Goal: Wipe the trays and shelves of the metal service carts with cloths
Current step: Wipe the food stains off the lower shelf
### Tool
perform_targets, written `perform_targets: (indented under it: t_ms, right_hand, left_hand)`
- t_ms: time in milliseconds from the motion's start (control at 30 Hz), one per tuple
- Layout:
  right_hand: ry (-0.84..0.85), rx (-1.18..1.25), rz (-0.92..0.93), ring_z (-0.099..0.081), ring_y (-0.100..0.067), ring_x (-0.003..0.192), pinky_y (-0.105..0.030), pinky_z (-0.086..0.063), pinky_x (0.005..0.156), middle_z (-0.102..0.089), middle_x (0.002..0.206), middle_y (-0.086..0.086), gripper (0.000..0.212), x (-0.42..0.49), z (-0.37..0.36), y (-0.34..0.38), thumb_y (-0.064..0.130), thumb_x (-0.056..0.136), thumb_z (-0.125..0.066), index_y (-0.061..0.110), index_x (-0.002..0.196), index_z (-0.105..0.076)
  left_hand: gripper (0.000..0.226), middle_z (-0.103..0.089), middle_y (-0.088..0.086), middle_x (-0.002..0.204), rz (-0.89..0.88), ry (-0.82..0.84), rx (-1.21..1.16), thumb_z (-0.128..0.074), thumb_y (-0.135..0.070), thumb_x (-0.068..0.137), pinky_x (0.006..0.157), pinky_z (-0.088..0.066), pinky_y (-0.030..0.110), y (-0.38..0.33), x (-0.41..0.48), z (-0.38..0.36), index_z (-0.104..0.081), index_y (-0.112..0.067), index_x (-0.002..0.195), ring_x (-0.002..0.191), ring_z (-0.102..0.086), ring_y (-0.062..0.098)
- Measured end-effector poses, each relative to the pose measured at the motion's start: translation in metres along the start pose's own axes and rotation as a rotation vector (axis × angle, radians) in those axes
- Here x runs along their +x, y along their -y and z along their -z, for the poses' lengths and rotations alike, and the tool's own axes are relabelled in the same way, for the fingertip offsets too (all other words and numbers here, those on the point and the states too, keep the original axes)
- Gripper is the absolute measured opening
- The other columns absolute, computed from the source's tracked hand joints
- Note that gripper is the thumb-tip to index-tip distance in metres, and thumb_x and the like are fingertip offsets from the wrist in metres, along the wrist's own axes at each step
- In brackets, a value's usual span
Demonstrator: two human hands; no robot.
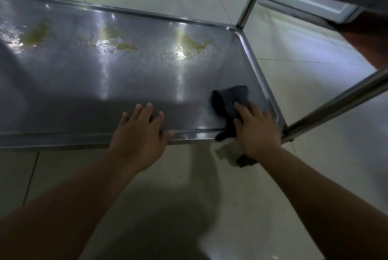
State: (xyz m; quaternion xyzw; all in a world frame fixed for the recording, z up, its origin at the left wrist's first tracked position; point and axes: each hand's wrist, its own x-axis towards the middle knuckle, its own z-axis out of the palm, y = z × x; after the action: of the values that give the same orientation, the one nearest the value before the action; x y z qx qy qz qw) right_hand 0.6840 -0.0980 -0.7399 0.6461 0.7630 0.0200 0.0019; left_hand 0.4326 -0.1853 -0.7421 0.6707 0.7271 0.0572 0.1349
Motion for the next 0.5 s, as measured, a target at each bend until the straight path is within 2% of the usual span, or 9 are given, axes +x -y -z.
perform_targets:
  t_ms: [100, 167, 233, 400, 500]
  right_hand:
    - [0.091, -0.006, -0.285, -0.029, -0.040, 0.132, -0.055, -0.030, 0.104, -0.025, 0.152, -0.011, 0.049, 0.010, 0.007, -0.010, 0.036, 0.098, -0.033, 0.029, 0.145, -0.024]
    - [0.110, 0.019, -0.324, -0.026, -0.041, 0.132, -0.056, -0.028, 0.105, -0.026, 0.150, -0.012, 0.049, 0.008, 0.009, 0.001, 0.035, 0.096, -0.036, 0.028, 0.144, -0.026]
    - [0.115, 0.069, -0.258, -0.026, -0.041, 0.132, -0.057, -0.025, 0.105, -0.025, 0.151, -0.009, 0.048, -0.004, 0.010, 0.021, 0.038, 0.096, -0.037, 0.031, 0.143, -0.029]
    - [0.024, 0.134, 0.189, -0.039, -0.037, 0.123, -0.050, -0.030, 0.100, -0.035, 0.148, -0.002, 0.047, -0.041, 0.010, 0.087, 0.047, 0.093, -0.042, 0.036, 0.138, -0.040]
    - [0.037, 0.146, 0.255, -0.041, -0.036, 0.121, -0.047, -0.030, 0.099, -0.036, 0.148, 0.000, 0.047, -0.043, 0.011, 0.105, 0.049, 0.092, -0.045, 0.037, 0.137, -0.043]
  left_hand:
    - [0.061, -0.010, 0.007, 0.157, -0.048, 0.036, -0.060, -0.033, -0.050, 0.094, 0.116, -0.008, 0.045, 0.006, -0.003, 0.005, -0.026, -0.019, 0.146, 0.145, -0.004, 0.026]
    - [0.060, -0.016, 0.006, 0.156, -0.066, 0.031, -0.057, -0.039, -0.050, 0.093, 0.115, -0.011, 0.047, 0.013, -0.008, 0.009, -0.033, -0.018, 0.143, 0.144, -0.009, 0.026]
    - [0.056, -0.028, 0.008, 0.151, -0.055, -0.001, -0.048, -0.045, -0.049, 0.090, 0.112, -0.017, 0.052, 0.021, -0.015, 0.014, -0.044, -0.016, 0.136, 0.141, -0.018, 0.030]
    - [0.048, -0.044, 0.003, 0.137, 0.017, -0.020, 0.021, -0.048, -0.051, 0.088, 0.105, -0.030, 0.056, 0.050, -0.032, 0.024, -0.055, -0.020, 0.124, 0.131, -0.034, 0.031]
    - [0.043, -0.046, 0.000, 0.136, 0.041, -0.037, 0.034, -0.047, -0.049, 0.089, 0.103, -0.033, 0.055, 0.068, -0.041, 0.028, -0.057, -0.023, 0.121, 0.128, -0.038, 0.029]
